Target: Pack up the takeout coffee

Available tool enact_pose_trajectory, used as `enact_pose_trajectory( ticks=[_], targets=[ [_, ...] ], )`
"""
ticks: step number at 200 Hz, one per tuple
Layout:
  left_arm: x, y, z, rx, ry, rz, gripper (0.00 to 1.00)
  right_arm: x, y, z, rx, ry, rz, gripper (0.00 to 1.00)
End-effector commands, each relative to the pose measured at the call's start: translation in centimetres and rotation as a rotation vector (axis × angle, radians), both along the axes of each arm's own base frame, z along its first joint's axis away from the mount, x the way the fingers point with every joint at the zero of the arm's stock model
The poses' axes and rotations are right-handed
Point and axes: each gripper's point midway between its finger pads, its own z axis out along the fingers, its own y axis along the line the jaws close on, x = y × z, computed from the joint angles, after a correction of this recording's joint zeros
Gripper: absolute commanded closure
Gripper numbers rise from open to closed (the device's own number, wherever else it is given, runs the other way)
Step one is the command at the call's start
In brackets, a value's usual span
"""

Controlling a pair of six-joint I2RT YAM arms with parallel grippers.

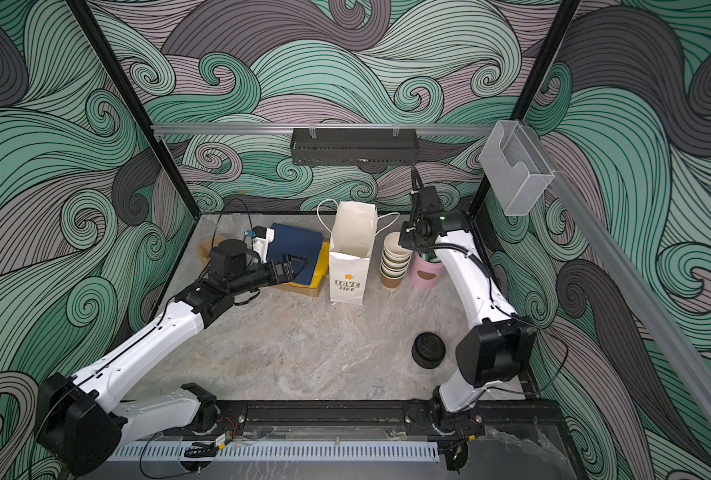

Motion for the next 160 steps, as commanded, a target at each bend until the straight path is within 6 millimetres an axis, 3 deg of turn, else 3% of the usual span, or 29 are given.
enact_pose_trajectory(
  ticks=[1,113,135,160],
  targets=[
    [-0.2,-0.1,1.2,-0.016,-0.041,0.007,0.05,0.3,-0.9,0.3,-0.061,0.002,-0.015,0.68],
    [-0.7,0.5,2.5,-0.047,-0.077,0.03,0.05,1.4,0.0,-2.6,-0.037,0.073,0.005,0.83],
    [-0.7,0.8,2.6,-0.044,-0.082,0.04,0.05,1.4,0.2,-2.5,-0.03,0.072,0.007,0.9],
    [-0.8,1.1,3.0,-0.044,-0.099,0.056,0.05,1.3,-0.1,-1.7,-0.036,0.051,0.006,0.91]
  ],
)
